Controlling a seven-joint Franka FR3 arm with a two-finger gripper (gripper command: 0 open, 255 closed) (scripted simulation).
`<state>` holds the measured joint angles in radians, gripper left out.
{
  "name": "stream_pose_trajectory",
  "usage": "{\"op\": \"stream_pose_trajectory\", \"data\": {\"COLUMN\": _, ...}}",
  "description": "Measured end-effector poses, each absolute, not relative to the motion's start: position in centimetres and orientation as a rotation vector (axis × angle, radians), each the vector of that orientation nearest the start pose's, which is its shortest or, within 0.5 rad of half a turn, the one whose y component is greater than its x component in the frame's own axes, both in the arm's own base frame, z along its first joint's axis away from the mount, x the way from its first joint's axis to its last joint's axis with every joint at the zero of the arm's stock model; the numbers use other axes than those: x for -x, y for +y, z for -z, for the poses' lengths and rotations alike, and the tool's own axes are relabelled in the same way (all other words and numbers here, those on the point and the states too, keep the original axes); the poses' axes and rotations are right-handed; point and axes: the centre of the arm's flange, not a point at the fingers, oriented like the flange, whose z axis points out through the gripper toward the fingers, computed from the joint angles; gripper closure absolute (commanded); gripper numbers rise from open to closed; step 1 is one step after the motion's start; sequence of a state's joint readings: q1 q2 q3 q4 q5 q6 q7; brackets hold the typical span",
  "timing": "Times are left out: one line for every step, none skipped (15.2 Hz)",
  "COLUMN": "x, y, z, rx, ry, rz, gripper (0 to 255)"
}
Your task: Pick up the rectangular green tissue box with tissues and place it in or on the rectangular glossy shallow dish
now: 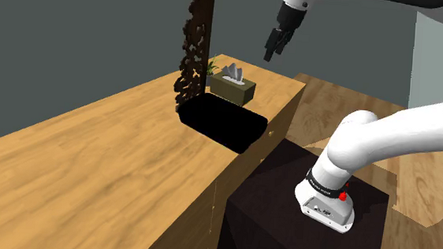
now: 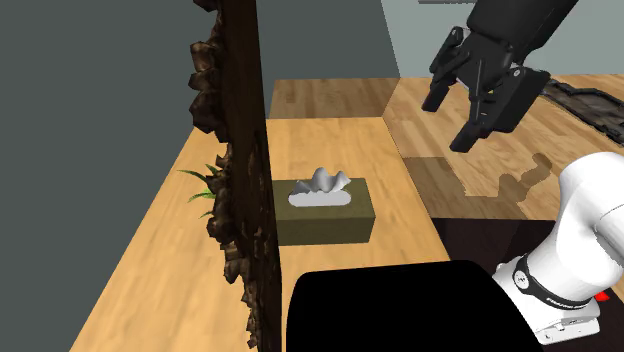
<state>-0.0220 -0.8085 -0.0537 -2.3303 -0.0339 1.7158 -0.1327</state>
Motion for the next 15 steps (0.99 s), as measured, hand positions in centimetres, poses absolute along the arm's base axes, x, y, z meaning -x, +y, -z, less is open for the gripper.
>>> {"op": "stream_pose_trajectory", "data": {"x": -31.4, "y": -3.3, "z": -62.4, "rx": 3.139, "ry": -0.112, "rz": 0.304, "gripper": 0}}
{"op": "stream_pose_trajectory", "data": {"x": -32.1, "y": -2.9, "z": -62.3, "rx": 3.159, "ry": -0.099, "rz": 0.276, "gripper": 0}}
{"op": "stream_pose_trajectory", "data": {"x": -33.5, "y": -2.5, "z": -62.2, "rx": 3.191, "ry": -0.076, "rz": 0.230, "gripper": 0}}
{"op": "stream_pose_trajectory", "data": {"x": -35.2, "y": -1.8, "z": -61.8, "rx": 3.227, "ry": -0.051, "rz": 0.174, "gripper": 0}}
{"op": "stream_pose_trajectory", "data": {"x": -36.8, "y": -1.1, "z": -61.5, "rx": 3.264, "ry": -0.022, "rz": 0.112, "gripper": 0}}
{"op": "stream_pose_trajectory", "data": {"x": -38.8, "y": -0.3, "z": -60.8, "rx": 3.301, "ry": 0.007, "rz": 0.050, "gripper": 0}}
{"op": "stream_pose_trajectory", "data": {"x": -40.5, "y": 0.6, "z": -60.1, "rx": 3.337, "ry": 0.038, "rz": -0.021, "gripper": 0}}
{"op": "stream_pose_trajectory", "data": {"x": -42.3, "y": 1.1, "z": -59.5, "rx": 3.371, "ry": 0.072, "rz": -0.092, "gripper": 0}}
{"op": "stream_pose_trajectory", "data": {"x": -44.1, "y": 1.5, "z": -58.7, "rx": 3.403, "ry": 0.106, "rz": -0.163, "gripper": 0}}
{"op": "stream_pose_trajectory", "data": {"x": -46.0, "y": 1.9, "z": -57.8, "rx": 3.433, "ry": 0.140, "rz": -0.238, "gripper": 0}}
{"op": "stream_pose_trajectory", "data": {"x": -47.5, "y": 2.3, "z": -56.8, "rx": 3.461, "ry": 0.176, "rz": -0.315, "gripper": 0}}
{"op": "stream_pose_trajectory", "data": {"x": -49.4, "y": 2.9, "z": -55.6, "rx": 3.487, "ry": 0.210, "rz": -0.390, "gripper": 0}}
{"op": "stream_pose_trajectory", "data": {"x": -51.1, "y": 3.2, "z": -54.4, "rx": 3.510, "ry": 0.247, "rz": -0.470, "gripper": 0}}
{"op": "stream_pose_trajectory", "data": {"x": -52.6, "y": 3.3, "z": -53.4, "rx": 3.529, "ry": 0.281, "rz": -0.540, "gripper": 0}}
{"op": "stream_pose_trajectory", "data": {"x": -53.3, "y": 3.1, "z": -52.4, "rx": 3.537, "ry": 0.299, "rz": -0.579, "gripper": 0}}
